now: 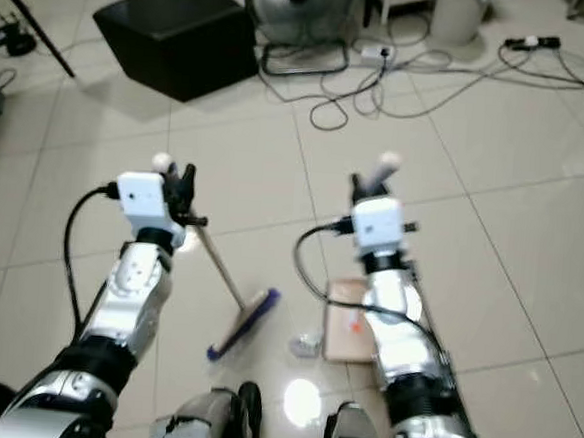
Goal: Sweep floor
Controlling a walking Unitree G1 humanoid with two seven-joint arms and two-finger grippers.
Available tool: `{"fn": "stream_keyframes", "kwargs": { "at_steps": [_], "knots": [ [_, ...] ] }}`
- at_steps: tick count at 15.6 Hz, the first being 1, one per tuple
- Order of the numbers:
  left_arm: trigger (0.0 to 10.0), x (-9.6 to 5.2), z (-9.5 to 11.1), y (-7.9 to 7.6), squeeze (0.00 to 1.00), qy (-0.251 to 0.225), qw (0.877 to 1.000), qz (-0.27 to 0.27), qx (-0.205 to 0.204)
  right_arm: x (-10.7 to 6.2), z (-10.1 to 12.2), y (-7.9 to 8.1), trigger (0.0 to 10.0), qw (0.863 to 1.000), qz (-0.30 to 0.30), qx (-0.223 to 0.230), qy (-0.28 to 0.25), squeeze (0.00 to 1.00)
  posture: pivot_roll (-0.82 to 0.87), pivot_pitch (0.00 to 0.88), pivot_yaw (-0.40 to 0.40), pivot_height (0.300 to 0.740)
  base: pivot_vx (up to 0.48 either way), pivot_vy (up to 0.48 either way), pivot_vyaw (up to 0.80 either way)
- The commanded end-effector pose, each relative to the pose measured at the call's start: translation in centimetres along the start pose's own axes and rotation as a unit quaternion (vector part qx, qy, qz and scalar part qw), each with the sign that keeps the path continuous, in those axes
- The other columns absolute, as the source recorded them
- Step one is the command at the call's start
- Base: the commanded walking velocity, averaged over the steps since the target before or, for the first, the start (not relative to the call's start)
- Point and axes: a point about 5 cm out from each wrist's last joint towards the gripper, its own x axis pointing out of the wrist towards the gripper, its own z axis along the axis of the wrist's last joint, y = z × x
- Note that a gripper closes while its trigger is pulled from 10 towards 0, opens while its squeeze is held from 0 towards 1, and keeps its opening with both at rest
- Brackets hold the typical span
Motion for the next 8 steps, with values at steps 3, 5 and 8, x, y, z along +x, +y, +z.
{"fn": "stream_keyframes", "kwargs": {
  "at_steps": [3, 5, 8],
  "knots": [
    [10.0, -0.2, -1.1, -0.4, 0.00, 0.024, 0.999, 0.025, -0.020, -0.9, -0.5, 3.5, 10.0, 0.998, 0.057, 0.006, 0.004, 0.00, 0.14, 0.284, 0.168, 0.740, 0.000, 0.000, 0.00],
    [10.0, -0.2, -1.3, -0.8, 0.00, 0.025, 0.999, 0.029, -0.023, -1.4, -0.9, 4.1, 10.0, 0.998, 0.067, -0.006, 0.006, 0.00, 0.14, 0.283, 0.170, 0.740, 0.000, 0.000, 0.00],
    [10.0, 0.0, -1.5, -1.2, 0.00, 0.040, 0.998, 0.043, -0.035, -1.4, -1.3, 3.7, 10.0, 0.998, 0.056, -0.005, 0.017, 0.00, 0.14, 0.281, 0.170, 0.740, 0.000, 0.000, 0.00]
  ]
}}
